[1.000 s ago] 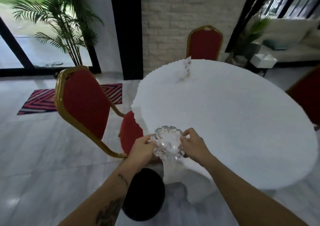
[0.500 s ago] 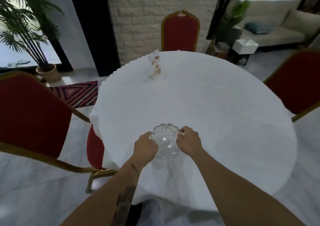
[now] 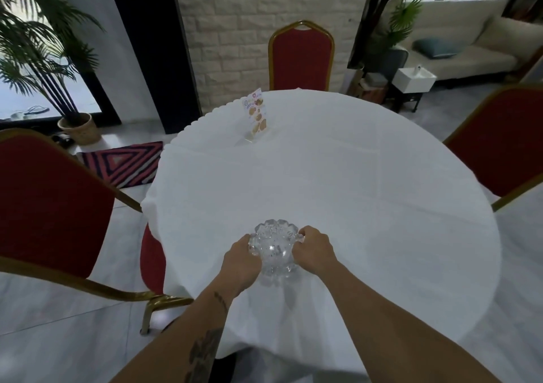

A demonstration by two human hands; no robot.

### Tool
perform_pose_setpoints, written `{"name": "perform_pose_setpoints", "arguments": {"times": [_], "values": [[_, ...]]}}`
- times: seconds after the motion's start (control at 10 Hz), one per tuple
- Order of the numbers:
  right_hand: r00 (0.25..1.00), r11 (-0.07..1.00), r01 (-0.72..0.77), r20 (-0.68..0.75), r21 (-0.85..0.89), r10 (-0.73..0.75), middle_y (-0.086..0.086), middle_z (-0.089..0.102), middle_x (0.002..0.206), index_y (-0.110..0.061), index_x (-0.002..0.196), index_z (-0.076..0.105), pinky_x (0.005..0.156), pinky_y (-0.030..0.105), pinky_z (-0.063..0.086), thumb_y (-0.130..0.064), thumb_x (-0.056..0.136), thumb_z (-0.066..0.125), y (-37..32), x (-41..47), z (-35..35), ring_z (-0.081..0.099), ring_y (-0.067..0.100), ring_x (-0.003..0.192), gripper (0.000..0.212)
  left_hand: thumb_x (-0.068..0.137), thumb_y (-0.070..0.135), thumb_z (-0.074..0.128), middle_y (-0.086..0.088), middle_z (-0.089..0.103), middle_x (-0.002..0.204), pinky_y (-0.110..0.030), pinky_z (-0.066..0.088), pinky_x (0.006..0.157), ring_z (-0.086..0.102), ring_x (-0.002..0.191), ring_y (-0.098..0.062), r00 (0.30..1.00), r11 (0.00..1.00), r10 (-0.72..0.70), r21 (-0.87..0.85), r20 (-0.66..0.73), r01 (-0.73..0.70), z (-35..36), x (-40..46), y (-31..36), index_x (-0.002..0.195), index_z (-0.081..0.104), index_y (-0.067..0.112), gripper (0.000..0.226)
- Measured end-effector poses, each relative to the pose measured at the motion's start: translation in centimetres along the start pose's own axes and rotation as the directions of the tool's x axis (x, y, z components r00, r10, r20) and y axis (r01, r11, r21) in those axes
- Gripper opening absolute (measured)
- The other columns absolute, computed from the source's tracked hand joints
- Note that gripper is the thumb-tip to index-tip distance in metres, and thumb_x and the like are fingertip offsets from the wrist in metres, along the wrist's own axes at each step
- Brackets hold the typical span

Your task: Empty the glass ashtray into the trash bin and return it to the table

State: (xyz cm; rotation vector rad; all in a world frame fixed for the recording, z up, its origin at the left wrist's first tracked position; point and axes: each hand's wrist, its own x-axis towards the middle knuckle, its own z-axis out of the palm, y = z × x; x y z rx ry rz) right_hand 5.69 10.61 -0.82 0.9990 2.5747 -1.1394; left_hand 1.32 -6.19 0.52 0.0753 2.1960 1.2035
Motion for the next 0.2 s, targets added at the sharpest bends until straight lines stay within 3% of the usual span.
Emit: {"name": "perform_pose_setpoints", "arguments": {"times": [0.1,0.2], "values": [[0.998,1.000,-0.013,0.058,-0.008,0.014,0.014,0.063,0.121,-0.008,0.120,0.059,0.079,0.033,0.047,-0.018,0.089,0.048,-0.3,-0.6,-0.7,0.059,0.027,0.099,0.034,0.083,0.031,0.060,0.002,0.062,0.132,-0.042,0.051,0.104,0.059,0.119,-0.023,0.996,0.998,0.019,0.061,0.082,-0.024,-0.5,-1.0,0.4,0.136,0.052,0.028,0.053],[0.996,0.996,-0.027,0.083,-0.082,0.034,0.013,0.055,0.132,-0.008,0.133,0.050,0.087,0.036,0.048,-0.017,0.088,0.051,-1.5,-1.5,-1.8,0.058,0.030,0.113,0.045,0.094,0.022,0.052,-0.007,0.047,0.149,-0.025,0.038,0.101,0.048,0.131,-0.024,0.996,0.989,0.003,0.147,0.093,-0.017,-1.5,-2.3,1.7,0.148,0.036,0.015,0.057]]}}
